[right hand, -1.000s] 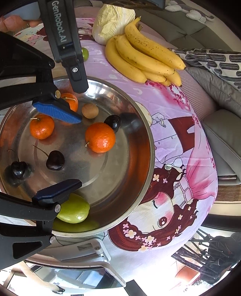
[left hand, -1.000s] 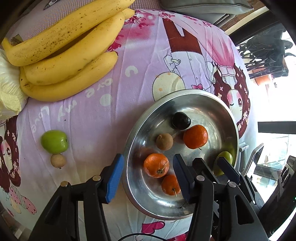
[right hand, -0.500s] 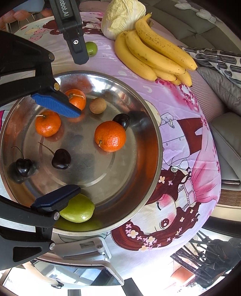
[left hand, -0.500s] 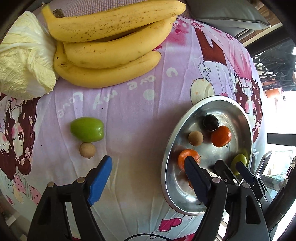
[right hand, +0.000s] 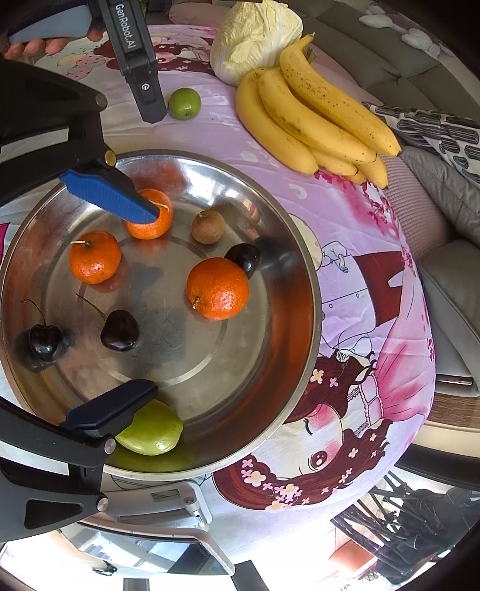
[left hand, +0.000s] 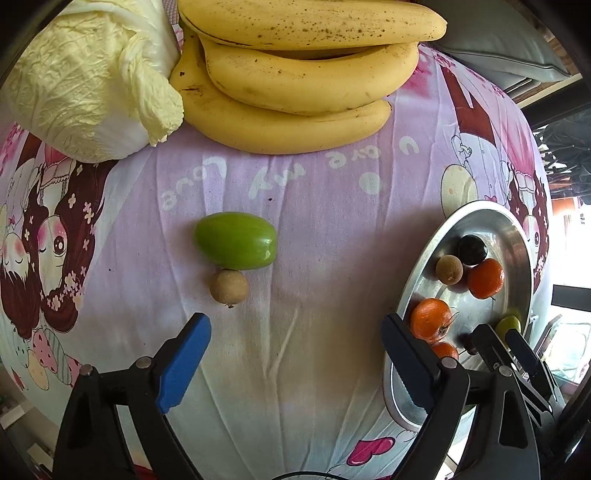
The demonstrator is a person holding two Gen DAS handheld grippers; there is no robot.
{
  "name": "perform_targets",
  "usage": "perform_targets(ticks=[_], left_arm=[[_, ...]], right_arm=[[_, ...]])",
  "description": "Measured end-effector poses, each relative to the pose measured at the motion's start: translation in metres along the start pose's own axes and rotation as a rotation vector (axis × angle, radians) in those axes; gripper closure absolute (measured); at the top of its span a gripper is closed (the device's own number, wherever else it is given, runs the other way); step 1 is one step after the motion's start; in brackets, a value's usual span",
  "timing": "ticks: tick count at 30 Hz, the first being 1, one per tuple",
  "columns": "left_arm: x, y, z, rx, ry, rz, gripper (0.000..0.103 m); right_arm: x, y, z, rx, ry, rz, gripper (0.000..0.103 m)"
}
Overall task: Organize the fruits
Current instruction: 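Withdraw both grippers from the bowl toward the last green and brown fruits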
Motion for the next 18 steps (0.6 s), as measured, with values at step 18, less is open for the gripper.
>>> perform_targets(ticks=[18], left_arm=[[0.042, 0.052, 0.001, -0.017, 0.012, -0.035, 0.009]], right_arm=[[0.007, 0.013, 0.005, 0.005, -0.008, -0.075, 0.000]])
Point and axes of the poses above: each gripper's, at about its wrist camera, not at the fingertips, and z roughly the way its jaws point, y to its left, x to its underside, the point moved 3 cm from there along z, roughly the way its jaws point, and after that the axes turned 15 degrees about z, right-handed, at the moved point
